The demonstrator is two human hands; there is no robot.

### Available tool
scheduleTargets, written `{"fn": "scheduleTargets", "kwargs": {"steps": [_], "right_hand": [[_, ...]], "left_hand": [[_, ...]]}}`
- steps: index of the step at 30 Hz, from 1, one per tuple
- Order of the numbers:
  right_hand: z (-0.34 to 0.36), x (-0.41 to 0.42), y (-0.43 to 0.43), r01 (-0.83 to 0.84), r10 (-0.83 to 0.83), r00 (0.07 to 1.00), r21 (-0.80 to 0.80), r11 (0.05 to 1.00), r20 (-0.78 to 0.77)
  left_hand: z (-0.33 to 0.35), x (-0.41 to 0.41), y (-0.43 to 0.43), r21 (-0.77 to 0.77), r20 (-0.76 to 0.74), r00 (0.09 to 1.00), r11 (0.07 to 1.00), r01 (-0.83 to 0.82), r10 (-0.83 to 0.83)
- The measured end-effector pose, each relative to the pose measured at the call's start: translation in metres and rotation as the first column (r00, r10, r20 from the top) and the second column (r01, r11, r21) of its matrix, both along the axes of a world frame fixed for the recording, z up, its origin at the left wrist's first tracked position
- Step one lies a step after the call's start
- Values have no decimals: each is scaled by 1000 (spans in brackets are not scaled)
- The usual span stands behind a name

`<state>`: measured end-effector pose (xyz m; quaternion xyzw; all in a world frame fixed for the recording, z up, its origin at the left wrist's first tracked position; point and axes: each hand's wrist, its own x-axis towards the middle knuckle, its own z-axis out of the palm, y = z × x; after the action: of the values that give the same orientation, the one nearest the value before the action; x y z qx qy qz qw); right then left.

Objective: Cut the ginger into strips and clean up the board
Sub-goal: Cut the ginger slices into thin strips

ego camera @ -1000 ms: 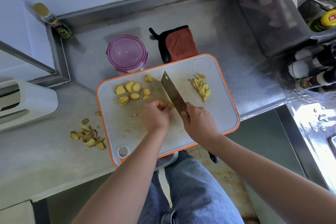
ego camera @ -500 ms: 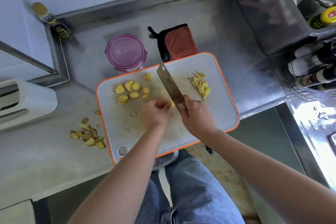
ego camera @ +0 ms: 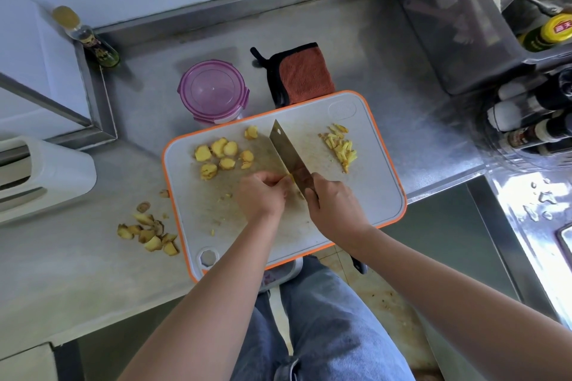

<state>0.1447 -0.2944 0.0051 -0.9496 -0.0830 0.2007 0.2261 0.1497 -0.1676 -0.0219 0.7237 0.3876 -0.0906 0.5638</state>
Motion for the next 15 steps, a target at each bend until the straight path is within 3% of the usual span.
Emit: {"fn": "scheduleTargets", "kwargs": {"steps": [15], "right_hand": [[-1,17,2,135,-136,990,52,990,30]], "left_hand": [[2,0,1,-27,-23,999,999,-34,33]]}}
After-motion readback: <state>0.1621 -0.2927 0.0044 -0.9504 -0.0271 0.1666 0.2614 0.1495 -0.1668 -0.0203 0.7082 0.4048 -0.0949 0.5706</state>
